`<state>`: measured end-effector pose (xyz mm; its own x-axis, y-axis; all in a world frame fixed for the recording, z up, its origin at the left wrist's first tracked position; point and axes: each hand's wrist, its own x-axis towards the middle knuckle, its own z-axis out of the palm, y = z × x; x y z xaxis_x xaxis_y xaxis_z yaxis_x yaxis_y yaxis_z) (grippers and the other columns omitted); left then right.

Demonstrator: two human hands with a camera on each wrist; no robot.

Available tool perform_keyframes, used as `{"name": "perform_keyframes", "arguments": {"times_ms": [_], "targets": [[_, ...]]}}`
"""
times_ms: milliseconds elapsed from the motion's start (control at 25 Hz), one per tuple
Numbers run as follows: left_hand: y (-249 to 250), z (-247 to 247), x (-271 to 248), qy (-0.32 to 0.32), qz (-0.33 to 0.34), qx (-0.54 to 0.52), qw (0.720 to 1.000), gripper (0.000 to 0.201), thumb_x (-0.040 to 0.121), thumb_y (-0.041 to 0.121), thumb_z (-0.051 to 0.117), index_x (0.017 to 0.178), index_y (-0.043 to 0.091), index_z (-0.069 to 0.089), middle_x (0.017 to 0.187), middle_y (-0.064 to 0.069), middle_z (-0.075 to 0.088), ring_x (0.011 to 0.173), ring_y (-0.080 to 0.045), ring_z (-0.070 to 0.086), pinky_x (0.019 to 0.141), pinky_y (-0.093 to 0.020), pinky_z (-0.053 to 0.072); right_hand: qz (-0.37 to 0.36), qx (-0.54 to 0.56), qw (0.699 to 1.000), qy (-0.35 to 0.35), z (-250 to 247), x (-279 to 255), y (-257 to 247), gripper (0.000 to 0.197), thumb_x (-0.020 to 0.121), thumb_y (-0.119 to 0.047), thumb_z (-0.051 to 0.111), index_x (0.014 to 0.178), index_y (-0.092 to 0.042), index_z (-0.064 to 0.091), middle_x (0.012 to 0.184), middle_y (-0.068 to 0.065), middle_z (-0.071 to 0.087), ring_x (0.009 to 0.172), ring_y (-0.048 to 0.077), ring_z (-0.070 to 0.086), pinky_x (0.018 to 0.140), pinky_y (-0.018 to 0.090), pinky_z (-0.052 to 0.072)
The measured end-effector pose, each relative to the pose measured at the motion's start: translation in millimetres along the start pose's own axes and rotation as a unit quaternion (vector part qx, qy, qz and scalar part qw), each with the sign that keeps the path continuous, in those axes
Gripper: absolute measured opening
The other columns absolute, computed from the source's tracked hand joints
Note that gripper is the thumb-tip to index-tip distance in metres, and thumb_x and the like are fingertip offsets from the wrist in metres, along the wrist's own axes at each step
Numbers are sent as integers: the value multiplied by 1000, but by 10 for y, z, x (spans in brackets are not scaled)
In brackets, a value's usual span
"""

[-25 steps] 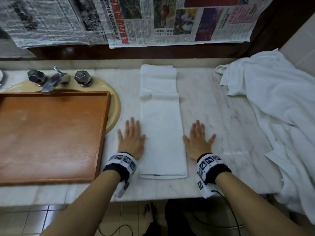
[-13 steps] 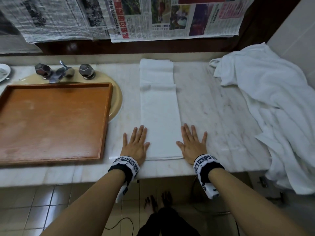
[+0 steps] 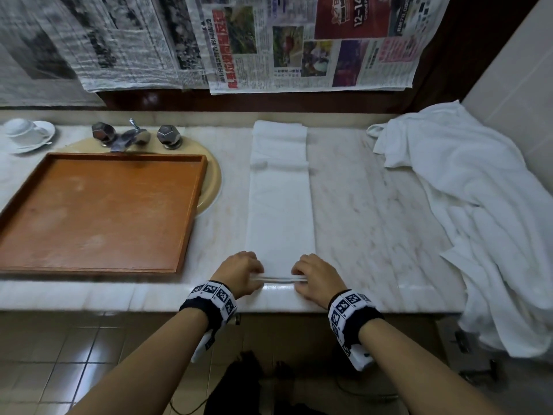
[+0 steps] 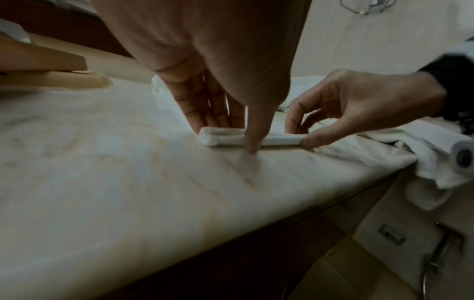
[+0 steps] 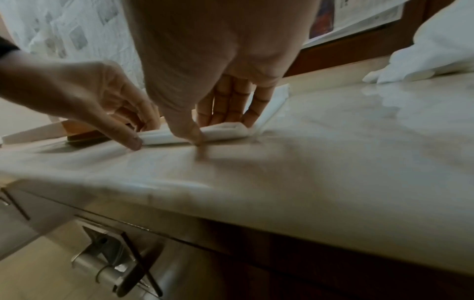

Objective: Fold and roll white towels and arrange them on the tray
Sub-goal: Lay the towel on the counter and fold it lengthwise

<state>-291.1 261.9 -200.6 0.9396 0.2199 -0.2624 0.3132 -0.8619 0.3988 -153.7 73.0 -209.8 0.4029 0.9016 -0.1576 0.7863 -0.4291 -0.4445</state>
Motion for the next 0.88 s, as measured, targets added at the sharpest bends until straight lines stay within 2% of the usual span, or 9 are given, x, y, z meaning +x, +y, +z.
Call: {"name": "perform_keyframes", "arguments": {"times_ms": [80,200,360,440,520,680,800,880], "targets": [[-10,20,-3,11,-5,-2,1000,24,83,25,65,105,17,71,104,3,63,97,-16,57,87,-32,47,17,-2,1000,15,-35,-17,61,20,85,-20,58,102,-17,67,102,-4,61,100,14,53,80,27,46],[-51,73,-2,36,-1,-22,999,22,84,16,60,103,11,70,101,-2,63,95,-19,57,84,-29,46,41,12,999,18,-91,-15,140,18,88,-23,56,100,-19,69,99,-7,63,96,11,52,79,23,43],[-121,111,-6,56,20,-44,997,16,90,10,56,102,6,66,99,-7,61,91,-23,54,80,-26,41,70,65,995,14,-103,-6,227,16,93,-24,57,101,-21,70,98,-7,64,95,11,50,87,26,44],[-149,83,0,54,19,-61,997,15,92,10,56,103,5,65,101,-8,60,90,-23,56,79,-26,42,89,76,993,4,-111,-6,228,14,94,-22,56,100,-19,68,97,-6,63,94,10,50,86,26,43],[-163,33,26,61,-3,-85,995,13,90,11,60,102,7,64,98,-6,63,86,-22,58,79,-29,46,114,96,989,8,-132,11,230,10,93,-19,57,98,-19,66,93,-4,63,90,11,53,84,26,46],[-168,-39,82,85,-80,-141,983,7,83,12,72,89,11,70,83,0,67,78,-15,61,73,-20,44,154,129,979,22,-209,35,185,6,90,-13,60,89,-17,65,86,0,65,79,15,62,79,30,54],[-152,-57,127,79,-107,-147,980,2,80,10,74,83,10,75,83,-2,71,76,-13,61,77,-23,49,176,117,977,23,-237,59,144,10,90,-13,59,87,-18,67,88,1,66,81,16,62,79,29,54],[-137,-58,138,75,-120,-137,980,4,82,10,73,83,9,77,86,-5,72,75,-14,59,78,-23,48,189,103,976,30,-221,83,123,12,90,-13,58,87,-16,69,88,2,67,82,17,62,79,30,54]]}}
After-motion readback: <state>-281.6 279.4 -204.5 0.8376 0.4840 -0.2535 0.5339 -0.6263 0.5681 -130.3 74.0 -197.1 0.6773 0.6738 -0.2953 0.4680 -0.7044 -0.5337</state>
